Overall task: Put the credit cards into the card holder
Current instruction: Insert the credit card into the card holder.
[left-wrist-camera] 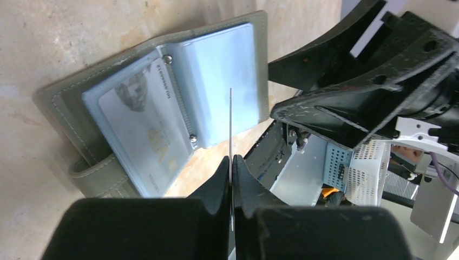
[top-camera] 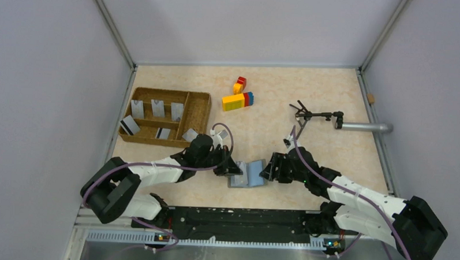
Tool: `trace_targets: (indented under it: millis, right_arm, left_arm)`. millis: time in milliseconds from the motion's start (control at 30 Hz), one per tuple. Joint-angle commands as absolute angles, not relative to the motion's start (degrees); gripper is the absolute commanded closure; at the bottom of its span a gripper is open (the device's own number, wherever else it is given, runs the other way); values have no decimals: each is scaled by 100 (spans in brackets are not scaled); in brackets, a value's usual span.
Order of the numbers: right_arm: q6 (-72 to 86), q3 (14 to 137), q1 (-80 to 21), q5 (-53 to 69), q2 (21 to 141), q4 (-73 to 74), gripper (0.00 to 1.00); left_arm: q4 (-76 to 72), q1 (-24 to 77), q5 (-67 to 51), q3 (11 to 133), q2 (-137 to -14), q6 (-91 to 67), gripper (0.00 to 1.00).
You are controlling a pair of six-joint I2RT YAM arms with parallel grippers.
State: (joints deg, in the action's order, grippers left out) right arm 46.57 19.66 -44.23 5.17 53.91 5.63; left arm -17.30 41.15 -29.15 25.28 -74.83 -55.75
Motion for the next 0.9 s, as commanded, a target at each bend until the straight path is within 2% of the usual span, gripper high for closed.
trace_targets:
  millis: [0,300,700,867]
  right_arm:
    - [4616,2090,-4524,489,5549,39,43]
    - [4563,2189,-4627,425,6161,-175,42]
    - [4695,2233,-4639,124,6392,205,73]
    - [4732,2222,-4633,98,6497,228,80]
  left_arm:
    - [-2439,4049,-3252,2430,-7783,-5598,100]
    - [-2868,4022,-3424,2374,-8237,-5659,100]
    - [-3727,4010,-3785,2407,-8971,-5881,100]
    - [-4183,4008,-3937,2436,-9405,-6008,100]
